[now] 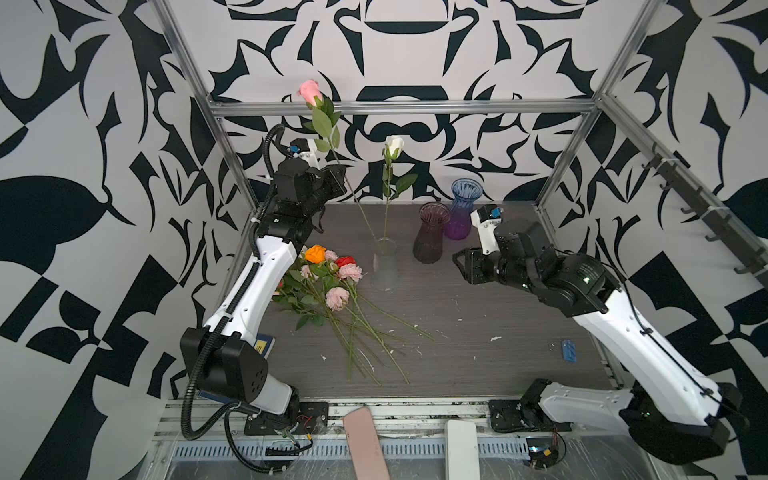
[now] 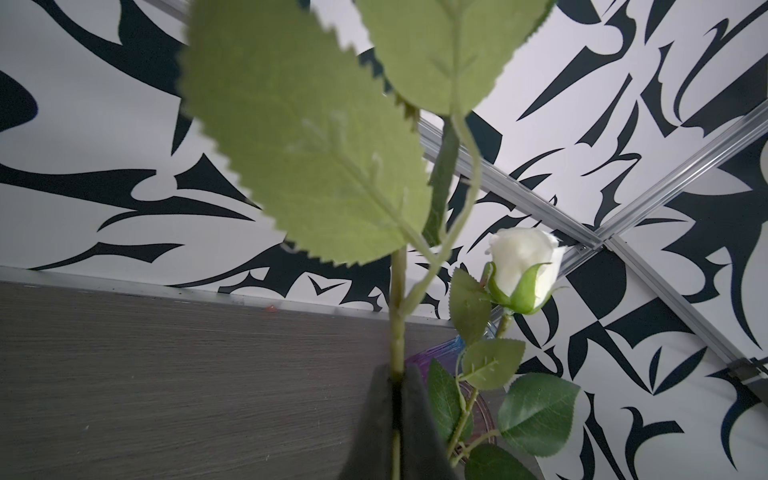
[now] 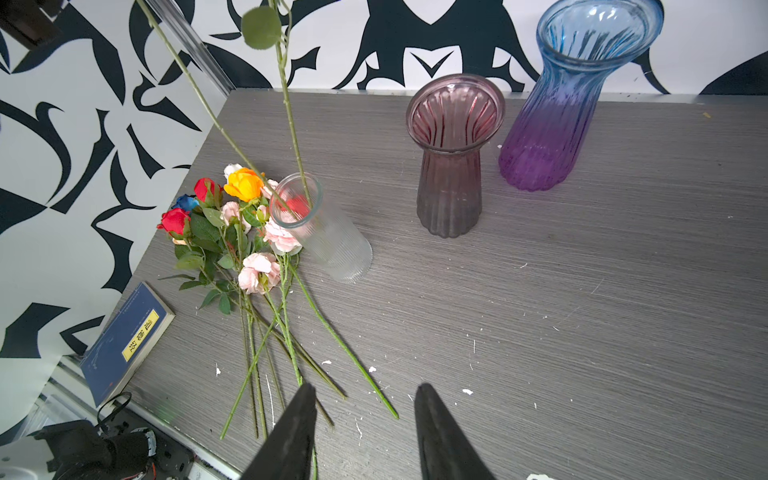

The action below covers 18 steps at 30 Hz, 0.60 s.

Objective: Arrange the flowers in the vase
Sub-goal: 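Carry the pink rose above the clear vase with the left gripper, then lower the pink rose stem into the clear vase and open the left gripper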

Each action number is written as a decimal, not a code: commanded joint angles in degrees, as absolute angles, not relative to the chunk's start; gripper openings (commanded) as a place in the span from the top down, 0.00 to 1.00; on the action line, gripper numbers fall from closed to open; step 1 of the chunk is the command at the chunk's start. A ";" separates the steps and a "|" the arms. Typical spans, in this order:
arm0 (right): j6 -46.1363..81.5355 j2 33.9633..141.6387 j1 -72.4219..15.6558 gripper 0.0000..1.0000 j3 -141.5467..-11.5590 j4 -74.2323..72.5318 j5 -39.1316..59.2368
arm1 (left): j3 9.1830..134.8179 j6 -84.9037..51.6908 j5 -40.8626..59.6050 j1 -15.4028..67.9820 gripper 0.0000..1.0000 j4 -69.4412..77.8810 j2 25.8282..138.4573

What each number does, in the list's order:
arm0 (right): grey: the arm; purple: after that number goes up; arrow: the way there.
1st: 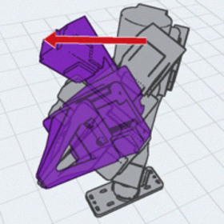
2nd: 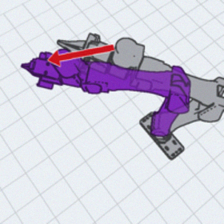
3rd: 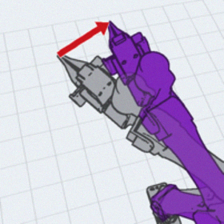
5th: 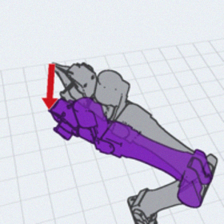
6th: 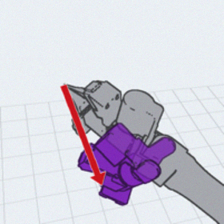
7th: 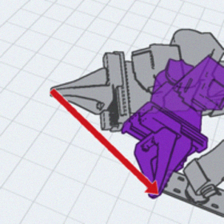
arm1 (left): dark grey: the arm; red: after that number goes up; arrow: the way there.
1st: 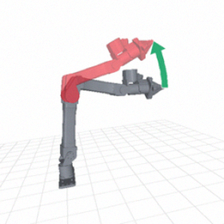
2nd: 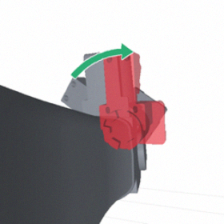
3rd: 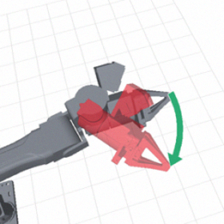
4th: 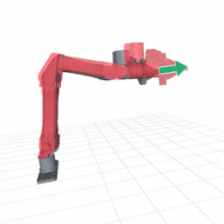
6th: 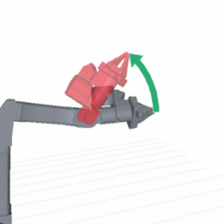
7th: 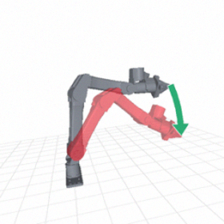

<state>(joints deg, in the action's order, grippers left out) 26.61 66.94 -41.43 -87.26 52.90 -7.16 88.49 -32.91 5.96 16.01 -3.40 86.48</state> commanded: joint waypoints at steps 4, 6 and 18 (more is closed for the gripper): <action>26.18 66.27 -41.40 0.57 -89.26 52.73 -6.53 | 88.13 -31.05 4.57 19.55 1.00 -1.75 87.17; 26.38 66.16 -41.39 0.57 -88.97 52.73 -6.33 | 87.46 -28.89 3.14 21.71 1.00 -2.10 87.36; 26.54 64.99 -41.34 0.57 -87.55 52.39 -5.46 | 85.66 -27.51 0.97 25.30 0.77 -7.38 87.04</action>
<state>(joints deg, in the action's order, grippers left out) 26.61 66.24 -41.43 -87.26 53.01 -6.02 86.54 -27.86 1.83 25.45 -5.91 88.01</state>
